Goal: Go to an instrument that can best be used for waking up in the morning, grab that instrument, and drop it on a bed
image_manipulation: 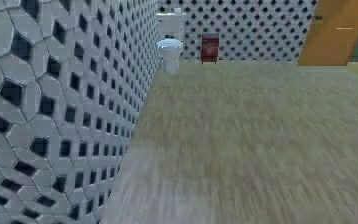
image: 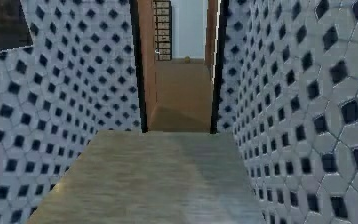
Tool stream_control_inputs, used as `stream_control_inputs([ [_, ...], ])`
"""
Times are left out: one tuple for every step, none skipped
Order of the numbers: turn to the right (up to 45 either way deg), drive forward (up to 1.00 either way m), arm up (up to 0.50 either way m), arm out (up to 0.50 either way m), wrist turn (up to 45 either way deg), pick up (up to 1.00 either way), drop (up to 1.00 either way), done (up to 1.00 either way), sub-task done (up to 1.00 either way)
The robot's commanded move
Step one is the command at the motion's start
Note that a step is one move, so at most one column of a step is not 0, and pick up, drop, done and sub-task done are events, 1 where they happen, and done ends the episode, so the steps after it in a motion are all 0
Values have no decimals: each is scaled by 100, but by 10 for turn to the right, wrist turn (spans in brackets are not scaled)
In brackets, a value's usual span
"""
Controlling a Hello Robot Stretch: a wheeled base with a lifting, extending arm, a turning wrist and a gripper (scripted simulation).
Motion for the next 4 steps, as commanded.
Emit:
stream_control_inputs([
  [0, 100, 0, 0, 0, 0, 0, 0, 0],
  [0, 100, 0, 0, 0, 0, 0, 0, 0],
  [0, 100, 0, 0, 0, 0, 0, 0, 0],
  [90, 0, 0, 0, 0, 0, 0, 0, 0],
])
